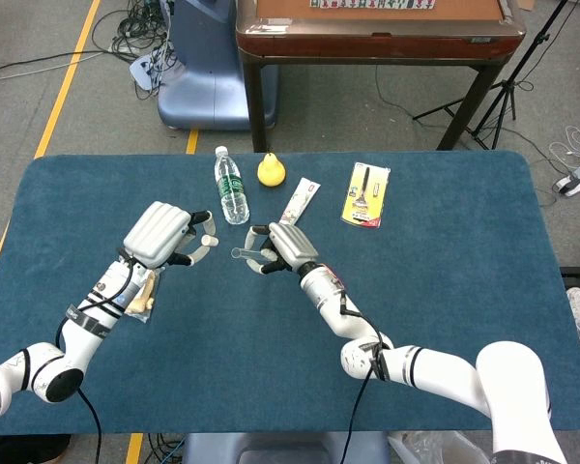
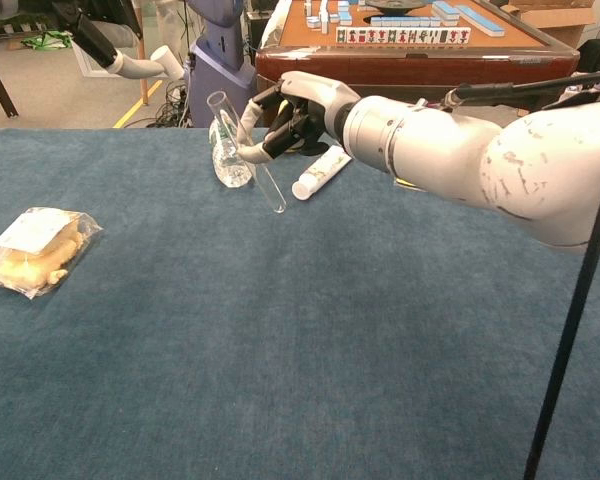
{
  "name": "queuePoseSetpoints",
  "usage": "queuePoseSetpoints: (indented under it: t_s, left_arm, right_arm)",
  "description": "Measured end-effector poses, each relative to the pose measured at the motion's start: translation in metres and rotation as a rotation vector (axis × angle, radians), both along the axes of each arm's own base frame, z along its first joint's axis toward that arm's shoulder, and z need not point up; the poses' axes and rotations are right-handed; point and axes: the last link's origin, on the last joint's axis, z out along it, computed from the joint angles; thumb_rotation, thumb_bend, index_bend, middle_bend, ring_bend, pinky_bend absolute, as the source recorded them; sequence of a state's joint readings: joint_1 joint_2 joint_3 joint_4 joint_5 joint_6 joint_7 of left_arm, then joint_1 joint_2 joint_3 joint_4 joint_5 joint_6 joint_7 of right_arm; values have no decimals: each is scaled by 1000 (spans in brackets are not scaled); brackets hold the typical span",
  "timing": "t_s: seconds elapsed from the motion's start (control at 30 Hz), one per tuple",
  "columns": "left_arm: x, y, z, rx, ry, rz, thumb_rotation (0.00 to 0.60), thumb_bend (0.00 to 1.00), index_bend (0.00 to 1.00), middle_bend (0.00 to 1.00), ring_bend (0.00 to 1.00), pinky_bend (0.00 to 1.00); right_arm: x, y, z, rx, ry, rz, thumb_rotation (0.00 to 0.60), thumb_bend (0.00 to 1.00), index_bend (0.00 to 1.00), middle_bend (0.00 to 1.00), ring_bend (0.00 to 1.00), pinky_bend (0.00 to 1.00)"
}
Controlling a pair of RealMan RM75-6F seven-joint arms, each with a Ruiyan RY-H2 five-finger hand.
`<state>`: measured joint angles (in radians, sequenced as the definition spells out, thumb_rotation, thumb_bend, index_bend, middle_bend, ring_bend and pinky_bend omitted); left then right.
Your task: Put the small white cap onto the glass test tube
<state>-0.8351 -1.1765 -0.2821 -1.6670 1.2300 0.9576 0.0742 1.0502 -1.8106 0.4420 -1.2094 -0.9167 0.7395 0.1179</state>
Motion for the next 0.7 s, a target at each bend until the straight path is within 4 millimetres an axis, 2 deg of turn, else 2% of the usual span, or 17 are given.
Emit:
queuePoseSetpoints:
  t_s: [0.7]
  left_arm:
    - [17, 0, -17, -2, -2, -60, 600, 330, 545, 1000, 1000, 1000]
  right_arm:
    - [12, -2, -9, -8, -69, -72, 600, 782, 923, 1000, 1000, 1000]
